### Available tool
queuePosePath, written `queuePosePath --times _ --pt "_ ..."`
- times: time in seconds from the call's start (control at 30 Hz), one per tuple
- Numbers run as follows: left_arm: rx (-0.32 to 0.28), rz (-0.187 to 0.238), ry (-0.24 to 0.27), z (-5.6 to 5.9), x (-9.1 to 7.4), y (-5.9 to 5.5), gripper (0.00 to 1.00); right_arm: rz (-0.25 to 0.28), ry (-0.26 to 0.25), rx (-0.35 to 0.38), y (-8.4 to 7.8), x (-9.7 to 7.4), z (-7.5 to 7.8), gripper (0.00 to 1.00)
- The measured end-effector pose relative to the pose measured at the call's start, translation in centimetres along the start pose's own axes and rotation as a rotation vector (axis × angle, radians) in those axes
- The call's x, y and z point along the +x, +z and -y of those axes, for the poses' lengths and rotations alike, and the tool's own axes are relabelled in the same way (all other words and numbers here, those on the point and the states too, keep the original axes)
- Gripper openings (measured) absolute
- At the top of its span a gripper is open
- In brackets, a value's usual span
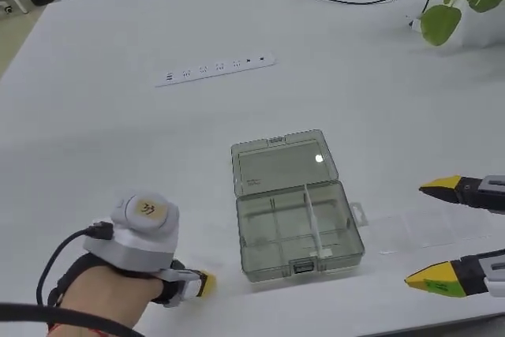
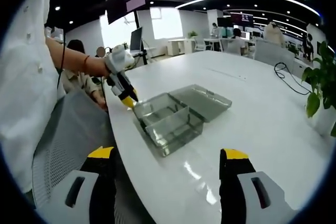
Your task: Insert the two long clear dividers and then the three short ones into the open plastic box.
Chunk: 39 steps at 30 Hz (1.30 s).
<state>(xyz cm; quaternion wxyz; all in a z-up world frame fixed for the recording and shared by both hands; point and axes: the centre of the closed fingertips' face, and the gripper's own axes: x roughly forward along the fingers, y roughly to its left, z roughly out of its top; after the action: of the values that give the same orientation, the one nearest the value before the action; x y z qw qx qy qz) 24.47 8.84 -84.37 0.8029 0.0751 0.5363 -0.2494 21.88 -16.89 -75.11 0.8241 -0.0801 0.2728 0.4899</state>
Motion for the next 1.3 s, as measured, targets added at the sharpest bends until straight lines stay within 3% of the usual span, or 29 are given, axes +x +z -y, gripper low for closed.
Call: queuePosePath --times 0.3,0.5,0.67,0.93,1.13,1.3 --pt "-0.055 0.1 -0.028 0.3 -2.1 1.7 0.3 0.032 0.016 0.038 1.9 0.3 -0.6 0.78" --pt "-0.081 0.184 -0.054 1.0 -3.8 3.3 0.3 0.068 0.017 0.155 4.5 1.3 -1.2 0.77" --pt "-0.097 0.25 -0.092 2.4 -5.0 4.8 0.3 0.073 -0.003 0.205 6.5 2.4 -1.4 0.72" --pt "-0.108 0.358 -0.175 5.1 -6.7 7.1 0.3 0.152 -0.01 0.318 10.4 4.3 -2.2 0.51" --pt "-0.115 0.411 -0.239 7.2 -7.4 8.4 0.3 0.172 0.003 0.377 11.8 6.0 -3.2 0.39" --pt "-0.102 0.444 -0.277 8.6 -7.7 9.3 0.3 0.159 -0.015 0.438 11.9 7.3 -3.7 0.31"
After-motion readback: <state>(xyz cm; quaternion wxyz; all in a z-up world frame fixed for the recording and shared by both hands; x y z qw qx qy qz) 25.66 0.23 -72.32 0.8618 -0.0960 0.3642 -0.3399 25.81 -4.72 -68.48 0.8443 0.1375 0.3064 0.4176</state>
